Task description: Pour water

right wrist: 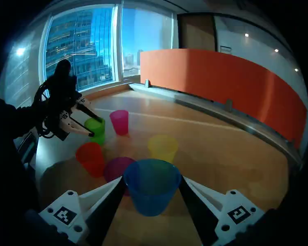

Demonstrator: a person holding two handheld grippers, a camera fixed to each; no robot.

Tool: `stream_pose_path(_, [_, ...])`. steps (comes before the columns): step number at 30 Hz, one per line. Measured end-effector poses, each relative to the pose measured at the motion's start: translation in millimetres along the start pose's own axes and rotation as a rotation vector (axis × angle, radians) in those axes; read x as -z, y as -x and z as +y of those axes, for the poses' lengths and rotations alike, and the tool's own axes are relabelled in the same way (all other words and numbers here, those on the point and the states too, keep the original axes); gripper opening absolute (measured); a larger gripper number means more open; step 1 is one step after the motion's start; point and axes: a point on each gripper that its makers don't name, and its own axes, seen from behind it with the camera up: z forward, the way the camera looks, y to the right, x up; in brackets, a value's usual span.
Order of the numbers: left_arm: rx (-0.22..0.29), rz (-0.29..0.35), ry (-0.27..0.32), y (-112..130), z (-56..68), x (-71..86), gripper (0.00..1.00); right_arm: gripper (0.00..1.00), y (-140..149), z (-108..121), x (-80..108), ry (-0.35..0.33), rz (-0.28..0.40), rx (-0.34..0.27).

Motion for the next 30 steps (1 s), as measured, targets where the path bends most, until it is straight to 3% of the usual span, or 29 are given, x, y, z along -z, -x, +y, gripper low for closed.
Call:
stream_pose_path(12, [0.008, -0.005, 0.011, 8, 2.7, -6.7, 0.89, 0.92, 10, -1, -2.8, 0.003, -0.017, -0.006])
stream_pose_path(30, [0.015, -0.005, 0.008, 15, -1.1, -4.2, 0.91, 0.92, 28, 5, -4.5, 0.034, -0.038, -0.012])
